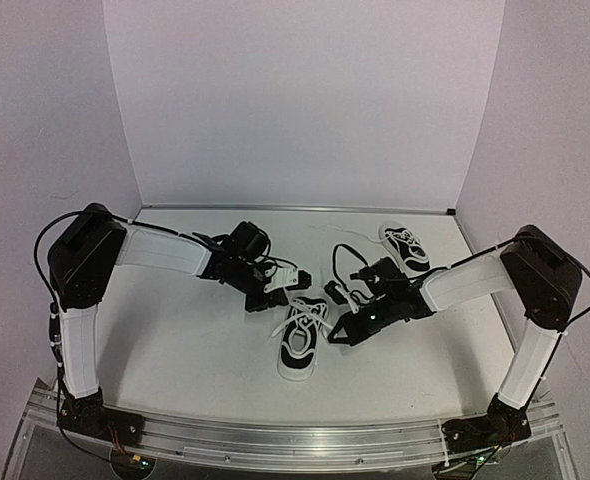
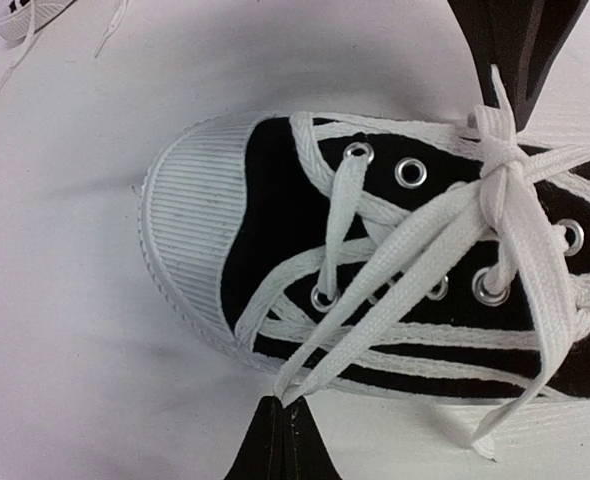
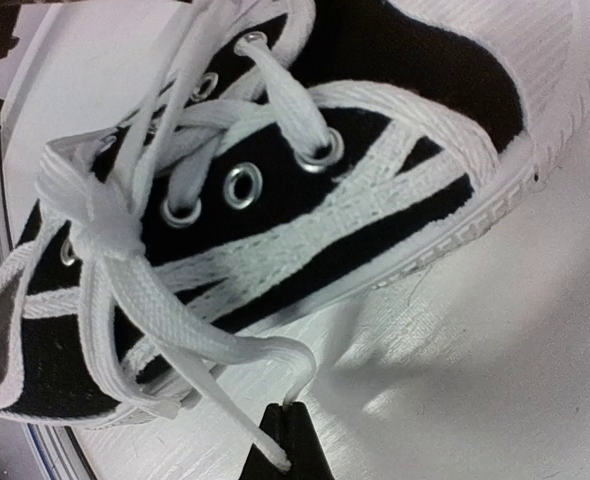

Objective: Tie the shoes

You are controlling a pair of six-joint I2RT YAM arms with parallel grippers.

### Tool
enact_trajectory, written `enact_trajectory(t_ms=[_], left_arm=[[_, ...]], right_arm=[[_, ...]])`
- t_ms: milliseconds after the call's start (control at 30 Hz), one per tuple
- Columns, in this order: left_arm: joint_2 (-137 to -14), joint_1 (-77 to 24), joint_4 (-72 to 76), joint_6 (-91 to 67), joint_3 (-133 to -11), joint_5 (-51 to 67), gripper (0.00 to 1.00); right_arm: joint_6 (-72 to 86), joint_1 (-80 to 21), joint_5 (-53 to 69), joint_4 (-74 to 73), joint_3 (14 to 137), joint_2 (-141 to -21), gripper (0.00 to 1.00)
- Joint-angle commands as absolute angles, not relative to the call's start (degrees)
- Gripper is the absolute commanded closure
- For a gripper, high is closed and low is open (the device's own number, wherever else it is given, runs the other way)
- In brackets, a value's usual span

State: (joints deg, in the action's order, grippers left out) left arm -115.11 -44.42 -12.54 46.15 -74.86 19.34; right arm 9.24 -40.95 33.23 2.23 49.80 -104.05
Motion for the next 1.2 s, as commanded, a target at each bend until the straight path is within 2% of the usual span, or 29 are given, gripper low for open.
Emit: enact_trajectory(t_ms=[0, 900, 1067, 1133, 1167], left_arm=[[-109.79, -43.51, -9.46, 44.51, -73.28, 17.62, 1.00], [-109.86, -41.25, -3.38, 39.42, -71.30, 8.41, 1.00], [-109.72, -41.22, -4.26, 41.60, -71.11, 12.09, 1.00], [-109.41, -41.20, -4.52, 44.40, -70.79, 16.49, 0.96], [-109.49, -41.21, -5.18, 45.33, -71.12, 18.26, 0.89]], right_arm=[[9.33, -41.07, 30.10, 0.79, 49.39, -102.43, 1.00], [10.43, -41.09, 26.20, -4.19, 48.08, -101.16, 1.00], [10.66, -41.04, 26.50, -5.40, 48.71, -100.88, 1.00], [10.63, -41.06, 26.69, -5.43, 49.11, -100.58, 1.00], [10.55, -41.05, 26.90, -5.43, 49.53, -100.64, 1.00]])
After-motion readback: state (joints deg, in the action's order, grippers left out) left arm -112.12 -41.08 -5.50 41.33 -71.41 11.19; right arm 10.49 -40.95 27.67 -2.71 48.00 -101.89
